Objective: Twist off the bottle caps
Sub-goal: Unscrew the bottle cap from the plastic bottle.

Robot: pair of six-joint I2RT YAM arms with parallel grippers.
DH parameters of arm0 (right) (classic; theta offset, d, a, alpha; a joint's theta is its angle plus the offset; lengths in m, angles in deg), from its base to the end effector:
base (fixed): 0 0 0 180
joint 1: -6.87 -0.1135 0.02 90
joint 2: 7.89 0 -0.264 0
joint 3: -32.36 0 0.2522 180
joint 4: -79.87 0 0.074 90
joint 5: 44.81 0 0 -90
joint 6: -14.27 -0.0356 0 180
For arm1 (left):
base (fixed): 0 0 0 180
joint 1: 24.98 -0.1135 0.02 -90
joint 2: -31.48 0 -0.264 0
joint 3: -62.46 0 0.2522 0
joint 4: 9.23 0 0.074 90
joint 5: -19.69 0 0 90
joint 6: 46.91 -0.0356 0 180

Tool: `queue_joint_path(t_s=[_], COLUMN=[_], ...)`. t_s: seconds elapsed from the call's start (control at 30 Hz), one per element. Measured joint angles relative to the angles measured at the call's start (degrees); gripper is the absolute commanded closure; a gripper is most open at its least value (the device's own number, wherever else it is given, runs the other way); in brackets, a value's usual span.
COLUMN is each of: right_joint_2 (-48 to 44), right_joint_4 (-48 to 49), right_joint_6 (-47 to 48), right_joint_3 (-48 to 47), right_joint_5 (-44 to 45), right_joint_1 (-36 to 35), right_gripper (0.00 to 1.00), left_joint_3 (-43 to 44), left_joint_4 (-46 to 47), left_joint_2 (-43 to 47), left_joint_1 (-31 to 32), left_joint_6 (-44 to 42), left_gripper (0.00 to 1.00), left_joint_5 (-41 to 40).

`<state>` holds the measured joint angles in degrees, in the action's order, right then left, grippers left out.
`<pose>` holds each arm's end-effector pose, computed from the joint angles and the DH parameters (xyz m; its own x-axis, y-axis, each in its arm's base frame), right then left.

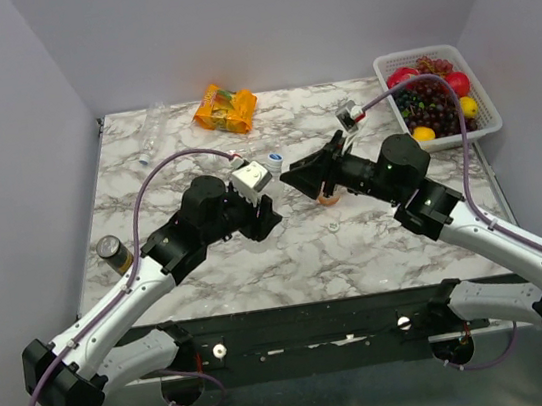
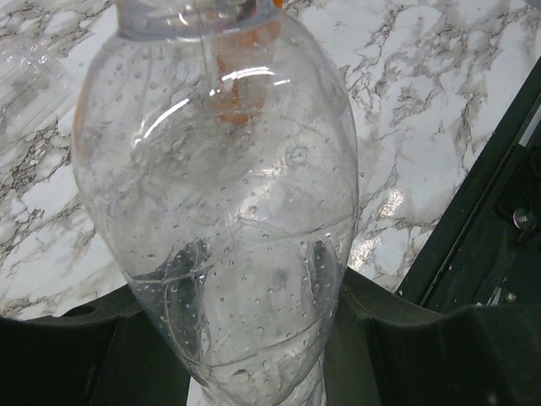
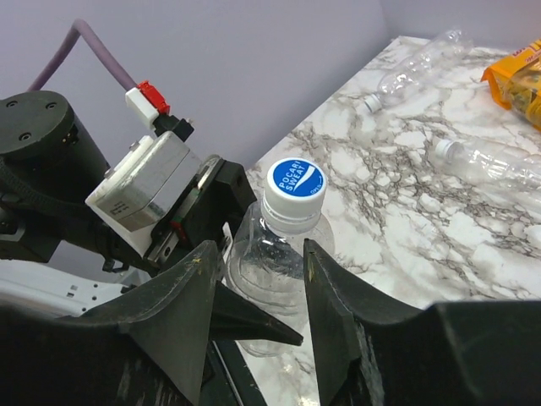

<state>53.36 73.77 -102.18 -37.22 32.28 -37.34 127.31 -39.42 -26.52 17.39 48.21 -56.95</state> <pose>0.1745 0.1808 0.3857 -0.3490 0.2662 -0.8985 -0.7642 0.4741 0.4373 0.1646 -0.1612 0.3244 -0.3640 0.2145 -0.9063 0.7831 0.5974 -0.1731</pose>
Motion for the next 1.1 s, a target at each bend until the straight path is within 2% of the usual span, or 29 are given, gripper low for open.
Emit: queue_joint_path(t_s=[1.1], right_joint_2=[3.96], right_joint_4=[-0.87], right_joint_6=[-1.20], right_joint_3=[-1.11], right_joint_5=[4.15], right_joint_1=[-0.48], right_gripper=[0.46], left_joint_3=[0.98], left_joint_4=[-2.10], left_joint_2=[-2.43], left_joint_1=[4.28], left_joint_6=[-0.83], left_gripper=[0.60], left_joint_5=[-5.05])
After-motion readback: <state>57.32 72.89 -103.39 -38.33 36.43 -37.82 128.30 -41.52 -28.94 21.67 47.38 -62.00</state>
